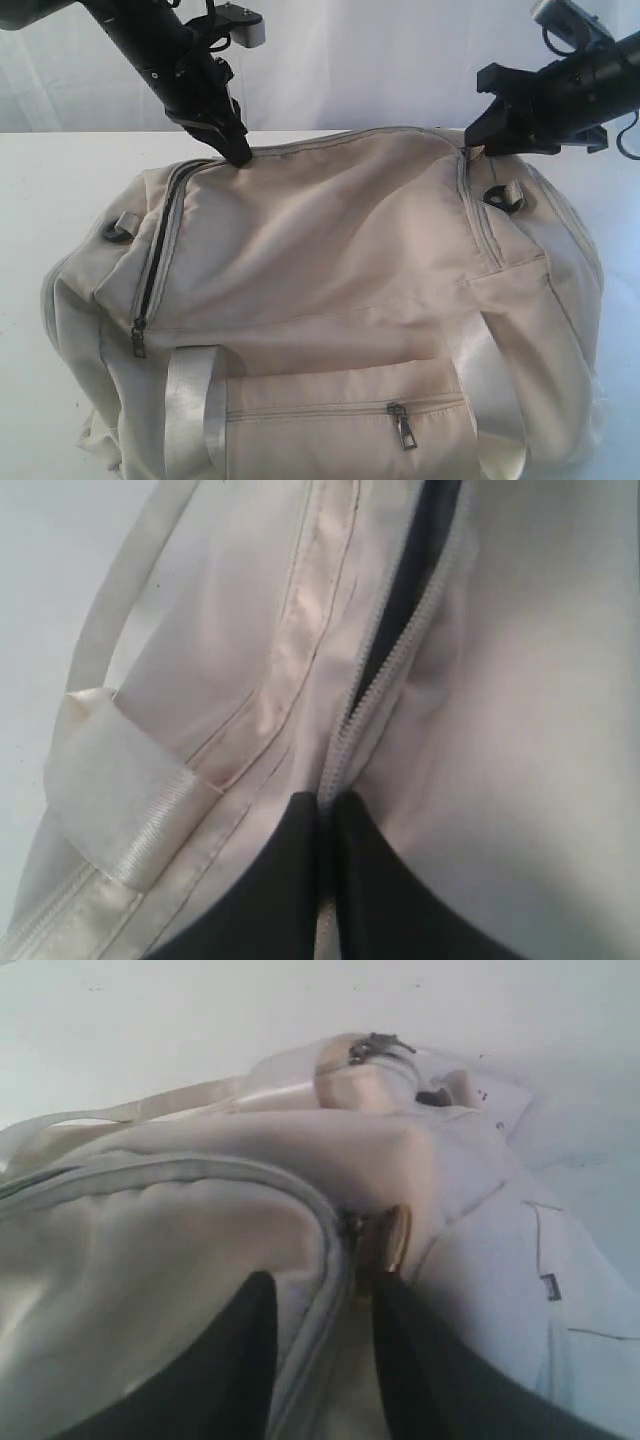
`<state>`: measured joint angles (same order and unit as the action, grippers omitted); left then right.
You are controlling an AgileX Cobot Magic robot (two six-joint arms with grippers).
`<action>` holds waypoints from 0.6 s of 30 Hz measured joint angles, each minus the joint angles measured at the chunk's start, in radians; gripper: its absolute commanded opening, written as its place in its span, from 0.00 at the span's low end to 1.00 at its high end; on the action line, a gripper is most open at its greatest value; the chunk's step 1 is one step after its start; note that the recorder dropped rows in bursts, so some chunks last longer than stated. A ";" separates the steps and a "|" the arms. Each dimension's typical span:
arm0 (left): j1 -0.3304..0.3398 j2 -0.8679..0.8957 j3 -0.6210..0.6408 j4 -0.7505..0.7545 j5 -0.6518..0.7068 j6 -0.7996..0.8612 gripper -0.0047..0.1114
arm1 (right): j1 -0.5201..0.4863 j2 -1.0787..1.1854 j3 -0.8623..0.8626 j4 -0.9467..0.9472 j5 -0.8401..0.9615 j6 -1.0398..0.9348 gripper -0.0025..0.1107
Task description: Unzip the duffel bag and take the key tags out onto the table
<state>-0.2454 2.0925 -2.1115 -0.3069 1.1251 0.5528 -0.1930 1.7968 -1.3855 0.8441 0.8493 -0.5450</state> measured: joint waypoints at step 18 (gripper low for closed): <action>0.000 0.000 0.000 -0.016 0.000 0.024 0.04 | 0.003 0.059 0.000 0.014 -0.082 0.002 0.29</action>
<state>-0.2454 2.0925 -2.1115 -0.3230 1.1251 0.5770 -0.1896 1.8563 -1.3855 0.8578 0.7677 -0.5430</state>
